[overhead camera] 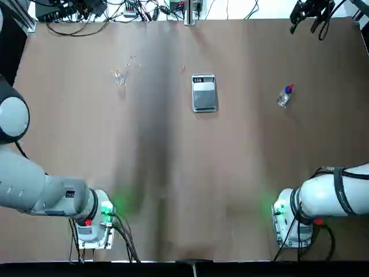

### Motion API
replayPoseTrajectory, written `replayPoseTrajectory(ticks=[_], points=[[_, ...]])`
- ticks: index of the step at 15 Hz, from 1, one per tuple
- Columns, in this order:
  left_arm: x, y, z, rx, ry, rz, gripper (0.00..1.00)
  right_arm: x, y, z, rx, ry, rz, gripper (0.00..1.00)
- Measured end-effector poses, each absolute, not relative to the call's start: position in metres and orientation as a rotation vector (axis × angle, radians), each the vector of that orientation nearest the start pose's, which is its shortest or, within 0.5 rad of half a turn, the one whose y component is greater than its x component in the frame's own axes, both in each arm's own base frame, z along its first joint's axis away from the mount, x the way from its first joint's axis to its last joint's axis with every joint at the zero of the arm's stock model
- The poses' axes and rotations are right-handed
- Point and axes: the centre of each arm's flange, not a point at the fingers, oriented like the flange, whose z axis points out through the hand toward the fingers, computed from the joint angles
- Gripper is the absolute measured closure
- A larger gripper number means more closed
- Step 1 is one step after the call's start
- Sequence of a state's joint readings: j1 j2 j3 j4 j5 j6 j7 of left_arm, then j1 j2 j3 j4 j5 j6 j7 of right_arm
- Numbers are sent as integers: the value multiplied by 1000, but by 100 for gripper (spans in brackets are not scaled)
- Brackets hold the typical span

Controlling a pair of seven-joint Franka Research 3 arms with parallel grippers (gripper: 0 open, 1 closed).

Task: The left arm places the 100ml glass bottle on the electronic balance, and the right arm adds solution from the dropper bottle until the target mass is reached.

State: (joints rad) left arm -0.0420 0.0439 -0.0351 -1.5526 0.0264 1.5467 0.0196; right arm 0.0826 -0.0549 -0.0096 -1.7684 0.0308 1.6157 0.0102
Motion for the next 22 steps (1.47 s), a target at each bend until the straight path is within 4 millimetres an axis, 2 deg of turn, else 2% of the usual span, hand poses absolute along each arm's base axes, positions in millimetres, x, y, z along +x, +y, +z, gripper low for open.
replayPoseTrajectory(ticks=[4, 7, 10, 12, 14, 18, 20, 22], points=[[564, -37, 609, -3111, 152, 73, 0, 532, 41, 565, -3109, -92, 154, 0], [569, -33, 593, -3110, 131, 125, 0, 532, 41, 565, -3110, -90, 154, 0], [591, -16, 550, -3113, 85, 194, 0, 529, 41, 564, -3108, -91, 195, 0], [611, -8, 512, -3116, 69, 211, 0, 524, 40, 561, -3105, -93, 262, 0], [632, -8, 472, -3120, 71, 195, 0, 524, 40, 564, -3105, -94, 252, 0], [659, -29, 396, -3122, 112, 200, 0, 528, 39, 566, -3107, -89, 208, 0], [665, -45, 371, -3122, 71, 199, 0, 531, 36, 561, -3107, -77, 204, 0], [670, -61, 352, -3121, 16, 180, 0, 535, 23, 555, -3107, -41, 199, 0]])
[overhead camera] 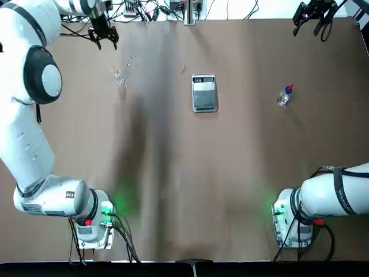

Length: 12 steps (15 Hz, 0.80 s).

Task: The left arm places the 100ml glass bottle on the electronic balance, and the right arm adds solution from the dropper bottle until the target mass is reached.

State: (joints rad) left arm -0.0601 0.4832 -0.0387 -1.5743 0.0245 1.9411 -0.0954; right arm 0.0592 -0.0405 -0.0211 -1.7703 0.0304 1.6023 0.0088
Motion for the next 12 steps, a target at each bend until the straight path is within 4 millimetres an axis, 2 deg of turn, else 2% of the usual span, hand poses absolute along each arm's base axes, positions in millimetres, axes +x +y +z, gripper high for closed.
replayPoseTrajectory(ticks=[2, 3, 4, 6, 9, 12], points=[[670, -71, 330, -3120, -8, 181, 0, 538, 10, 542, -3106, -1, 187, 0], [668, -71, 319, -3119, -15, 186, 0, 539, 1, 529, -3105, 15, 182, 0], [660, -66, 296, -3118, -26, 197, 0, 539, -20, 498, -3101, -20, 167, 0], [650, -61, 276, -3118, -34, 203, 0, 537, -38, 467, -3098, -60, 151, 0], [639, -60, 252, -3126, -47, 152, 0, 531, -46, 427, -3102, -73, 111, 5], [634, -62, 244, -3127, -72, 135, 0, 526, -45, 401, -3110, -75, 49, 7]])
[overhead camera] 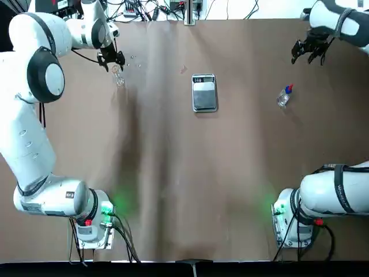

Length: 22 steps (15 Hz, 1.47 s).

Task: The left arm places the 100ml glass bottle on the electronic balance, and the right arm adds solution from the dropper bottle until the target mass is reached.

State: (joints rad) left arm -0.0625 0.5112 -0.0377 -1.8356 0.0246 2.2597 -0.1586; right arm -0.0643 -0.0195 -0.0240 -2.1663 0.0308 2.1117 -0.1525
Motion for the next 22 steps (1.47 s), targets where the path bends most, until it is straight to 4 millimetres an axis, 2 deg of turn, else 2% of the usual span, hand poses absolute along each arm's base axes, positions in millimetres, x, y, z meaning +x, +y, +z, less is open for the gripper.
replayPoseTrajectory(ticks=[2, 3, 5, 7, 12, 14, 15, 17, 18, 22], points=[[633, -61, 245, -3127, -75, 134, 3, 520, -45, 383, -3113, -73, 30, 10], [631, -61, 246, -3127, -75, 133, 11, 516, -45, 375, -3113, -73, 25, 10], [629, -61, 249, -3126, -84, 133, 15, 511, -45, 360, -3116, -72, 3, 17], [628, -62, 251, -3125, -101, 130, 30, 507, -45, 348, -3119, -71, -14, 18], [628, -62, 252, -3125, -109, 128, 34, 505, -46, 329, -3117, -77, 31, 26], [628, -62, 253, -3125, -109, 126, 41, 505, -46, 322, -3115, -79, 50, 30], [628, -64, 254, -3126, -107, 123, 51, 505, -46, 318, -3114, -80, 63, 30], [628, -64, 254, -3126, -107, 123, 52, 505, -47, 314, -3113, -78, 74, 33], [628, -64, 254, -3126, -107, 123, 52, 505, -48, 313, -3113, -75, 78, 38], [631, -69, 260, -3134, -89, 91, 52, 504, -49, 307, -3111, -70, 97, 41]])
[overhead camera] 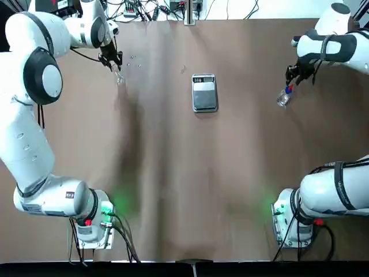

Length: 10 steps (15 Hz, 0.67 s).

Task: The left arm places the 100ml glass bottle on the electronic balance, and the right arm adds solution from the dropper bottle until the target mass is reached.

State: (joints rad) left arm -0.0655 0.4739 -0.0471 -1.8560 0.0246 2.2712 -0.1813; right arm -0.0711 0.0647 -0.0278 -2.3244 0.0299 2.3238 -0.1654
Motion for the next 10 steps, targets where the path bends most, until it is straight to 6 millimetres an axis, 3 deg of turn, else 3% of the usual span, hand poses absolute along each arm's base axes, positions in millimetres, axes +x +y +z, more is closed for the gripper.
replayPoseTrajectory(ticks=[5, 10], points=[[635, -115, 289, -3175, 49, 9, 52, 504, -50, 303, -3110, -70, 109, 44], [628, -203, 318, -3214, 135, -49, 52, 503, -50, 299, -3109, -71, 120, 52]])
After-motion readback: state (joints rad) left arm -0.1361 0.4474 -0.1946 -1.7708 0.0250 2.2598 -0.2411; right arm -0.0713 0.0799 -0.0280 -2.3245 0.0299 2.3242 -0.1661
